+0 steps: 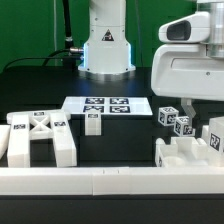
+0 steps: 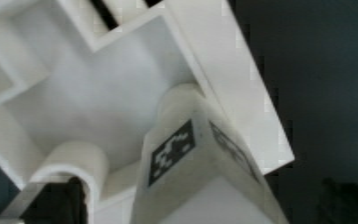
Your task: Assemble chair
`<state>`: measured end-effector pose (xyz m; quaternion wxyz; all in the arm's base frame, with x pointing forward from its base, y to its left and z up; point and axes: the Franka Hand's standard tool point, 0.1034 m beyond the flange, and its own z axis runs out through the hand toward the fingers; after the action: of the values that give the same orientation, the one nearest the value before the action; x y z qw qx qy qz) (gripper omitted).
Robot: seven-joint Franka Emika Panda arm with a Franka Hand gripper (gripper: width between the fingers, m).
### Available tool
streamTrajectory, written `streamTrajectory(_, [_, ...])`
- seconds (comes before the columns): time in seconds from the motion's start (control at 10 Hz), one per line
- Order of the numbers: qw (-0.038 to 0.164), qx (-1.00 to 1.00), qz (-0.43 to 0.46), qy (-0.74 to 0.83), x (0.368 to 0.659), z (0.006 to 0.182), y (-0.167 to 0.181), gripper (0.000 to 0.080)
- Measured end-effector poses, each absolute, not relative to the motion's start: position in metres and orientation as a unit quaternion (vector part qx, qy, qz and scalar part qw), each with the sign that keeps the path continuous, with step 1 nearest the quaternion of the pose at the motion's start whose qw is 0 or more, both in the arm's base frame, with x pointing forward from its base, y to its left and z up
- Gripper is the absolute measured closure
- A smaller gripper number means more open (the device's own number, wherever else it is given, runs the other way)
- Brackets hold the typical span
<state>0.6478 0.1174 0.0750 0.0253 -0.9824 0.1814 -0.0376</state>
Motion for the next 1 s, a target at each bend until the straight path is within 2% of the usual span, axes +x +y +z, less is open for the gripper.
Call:
streamTrajectory(0.5, [-0.001, -0.999, -0.046, -0.015, 0.6498, 0.0787, 0.1188, 0.015])
streamTrajectory(0.7, [-0.002, -0.999, -0.045, -0.029, 0.6498, 0.0784, 0.1177, 0.0427])
streamTrajectory(0.8, [-0.002, -0.999, -0.045, -0.029, 0.6497, 0.0783, 0.1176, 0.0427])
streamTrajectory(0.9, [-0.001, -0.999, -0.045, -0.024, 0.6496, 0.0781, 0.1176, 0.0514])
streamTrajectory(1.0, [-0.001, -0.999, -0.045, -0.012, 0.6496, 0.0781, 0.1176, 0.0514])
